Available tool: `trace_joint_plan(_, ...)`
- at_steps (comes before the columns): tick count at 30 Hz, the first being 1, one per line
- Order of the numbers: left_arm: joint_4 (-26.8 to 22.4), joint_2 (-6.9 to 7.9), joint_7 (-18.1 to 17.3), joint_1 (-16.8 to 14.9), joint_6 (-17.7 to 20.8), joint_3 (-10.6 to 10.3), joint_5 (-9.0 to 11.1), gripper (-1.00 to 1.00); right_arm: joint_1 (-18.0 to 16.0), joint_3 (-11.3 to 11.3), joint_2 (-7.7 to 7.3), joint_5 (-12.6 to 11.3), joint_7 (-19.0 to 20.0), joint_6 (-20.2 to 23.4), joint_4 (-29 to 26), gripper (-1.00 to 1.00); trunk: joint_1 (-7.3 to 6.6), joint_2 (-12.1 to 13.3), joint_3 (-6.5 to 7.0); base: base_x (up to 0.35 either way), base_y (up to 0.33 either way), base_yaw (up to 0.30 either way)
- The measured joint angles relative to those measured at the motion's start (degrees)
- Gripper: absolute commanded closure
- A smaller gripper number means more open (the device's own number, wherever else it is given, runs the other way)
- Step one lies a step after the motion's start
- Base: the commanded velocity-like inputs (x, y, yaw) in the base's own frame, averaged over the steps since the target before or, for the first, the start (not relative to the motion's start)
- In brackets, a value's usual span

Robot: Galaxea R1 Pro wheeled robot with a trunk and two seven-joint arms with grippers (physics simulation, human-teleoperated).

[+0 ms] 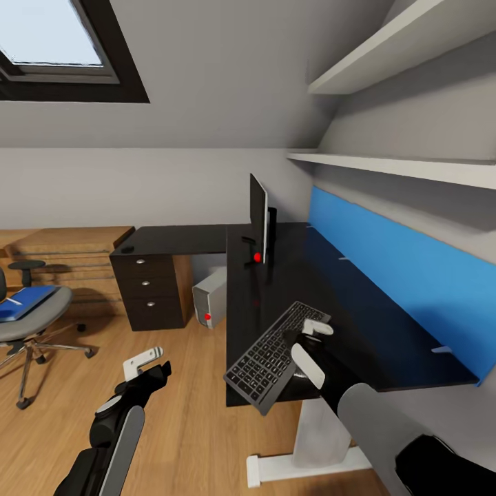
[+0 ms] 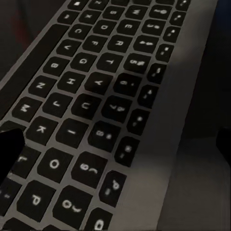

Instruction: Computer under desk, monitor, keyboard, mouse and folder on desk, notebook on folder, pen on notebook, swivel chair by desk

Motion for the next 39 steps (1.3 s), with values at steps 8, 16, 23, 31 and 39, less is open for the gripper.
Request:
trace_joint_plan(8, 0.09, 0.0, 0.0, 0.0, -0.02, 0.0, 0.0, -1.0, 0.03, -0.01, -0.05, 0.02, -0.36, -0.01, -1.43, -1.0, -0.01, 0.0, 0.0, 0.25, 0.097, 0.0)
trace_joint_plan(16, 0.1, 0.0, 0.0, 0.0, -0.01, 0.01, 0.01, -1.0, 0.06, 0.13, -0.04, -0.06, -0.37, 0.0, -1.87, -1.0, -0.01, 0.0, 0.0, 0.29, 0.179, 0.0)
trace_joint_plan(23, 0.17, -0.02, 0.03, 0.0, -0.02, 0.0, 0.0, -1.0, 0.88, 1.5, 0.06, -0.04, -0.28, 0.07, -4.72, -1.0, 0.0, 0.0, 0.0, 0.176, 0.141, 0.0)
trace_joint_plan(31, 0.2, -0.05, 0.08, 0.0, -0.02, 0.0, 0.0, -1.0, 2.37, 11.78, 1.52, -0.36, -0.16, 0.25, -10.32, -1.0, 0.02, 0.0, 0.0, 0.011, 0.009, 0.0)
trace_joint_plan(39, 0.2, -0.01, 0.09, 0.0, -0.02, 0.0, 0.0, -1.0, 3.01, 12.37, 3.26, -0.41, 0.19, 0.41, -10.13, -1.0, 0.02, 0.0, 0.0, 0.001, 0.001, 0.01)
